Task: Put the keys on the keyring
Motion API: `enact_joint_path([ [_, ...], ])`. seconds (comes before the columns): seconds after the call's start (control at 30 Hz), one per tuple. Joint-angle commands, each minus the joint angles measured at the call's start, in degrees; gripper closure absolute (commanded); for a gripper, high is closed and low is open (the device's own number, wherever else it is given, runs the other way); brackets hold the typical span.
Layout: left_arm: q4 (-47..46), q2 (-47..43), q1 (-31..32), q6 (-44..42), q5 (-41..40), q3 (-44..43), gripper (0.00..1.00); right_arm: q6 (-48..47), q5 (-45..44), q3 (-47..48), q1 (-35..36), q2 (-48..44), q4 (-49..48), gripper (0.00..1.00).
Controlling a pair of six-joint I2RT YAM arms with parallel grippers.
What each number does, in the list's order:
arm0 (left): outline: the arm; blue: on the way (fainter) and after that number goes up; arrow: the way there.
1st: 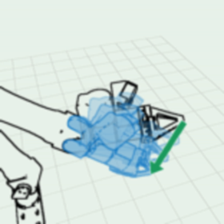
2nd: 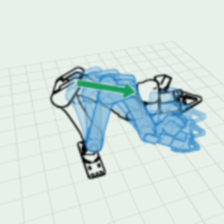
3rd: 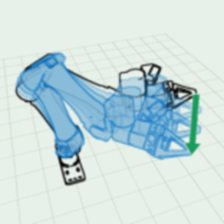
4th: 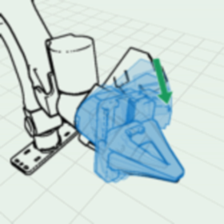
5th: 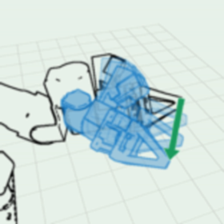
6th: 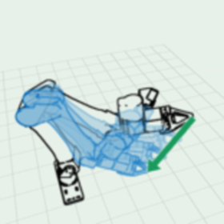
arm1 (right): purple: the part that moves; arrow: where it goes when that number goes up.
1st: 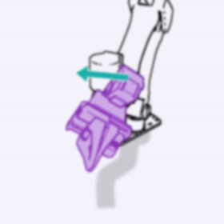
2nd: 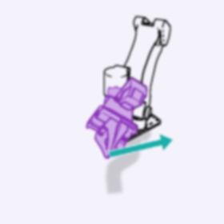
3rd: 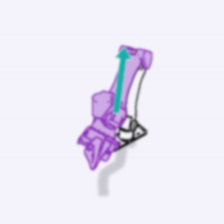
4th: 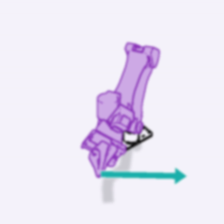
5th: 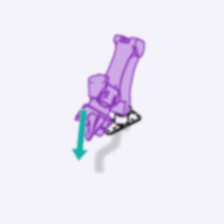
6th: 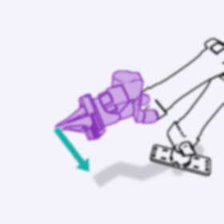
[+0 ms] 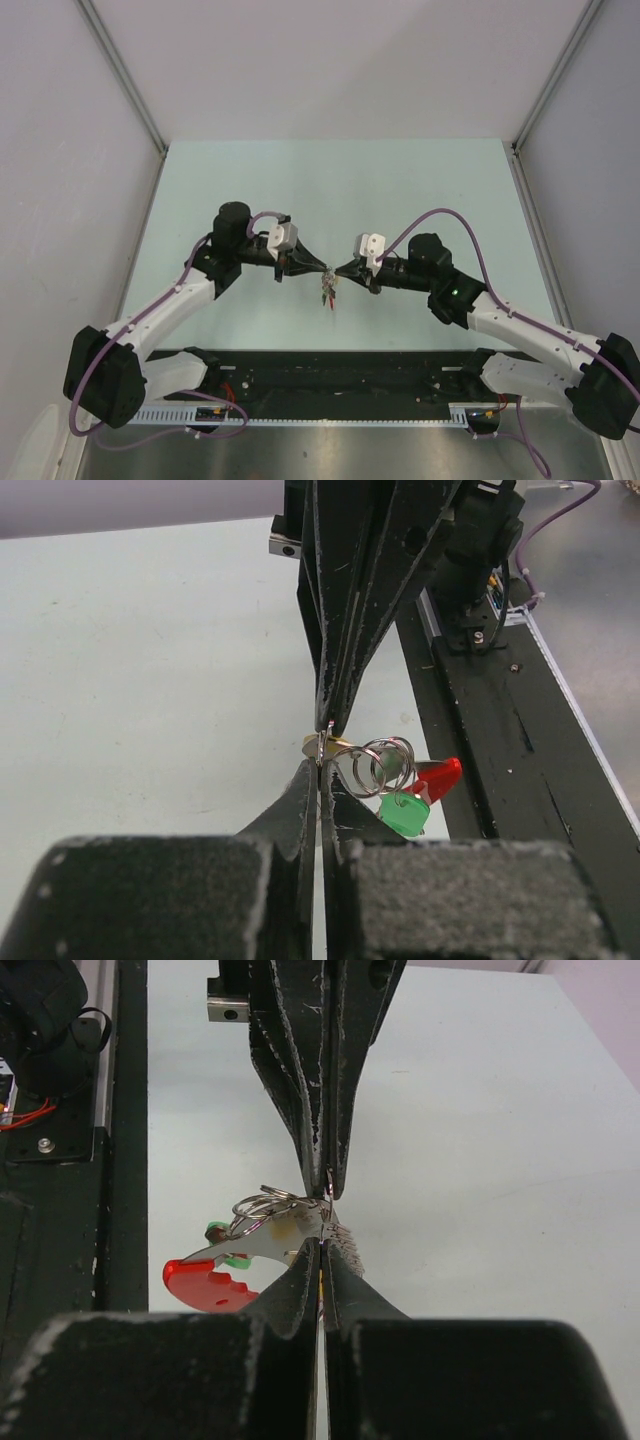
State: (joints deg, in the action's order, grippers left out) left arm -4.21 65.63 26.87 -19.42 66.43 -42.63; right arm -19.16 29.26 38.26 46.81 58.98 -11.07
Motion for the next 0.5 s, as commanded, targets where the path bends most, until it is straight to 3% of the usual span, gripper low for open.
enact_joint_path([
  [0.0,-5.7,-1.3,0.3,3.2,3.3,0.4,1.00,-0.4,-2.8,-0.6,0.4,-0.8,-1.6,1.00],
  [0.47,-5.0,-1.3,0.3,2.7,2.5,0.2,1.00,0.9,-2.2,-1.8,0.3,-2.6,-3.7,1.00],
])
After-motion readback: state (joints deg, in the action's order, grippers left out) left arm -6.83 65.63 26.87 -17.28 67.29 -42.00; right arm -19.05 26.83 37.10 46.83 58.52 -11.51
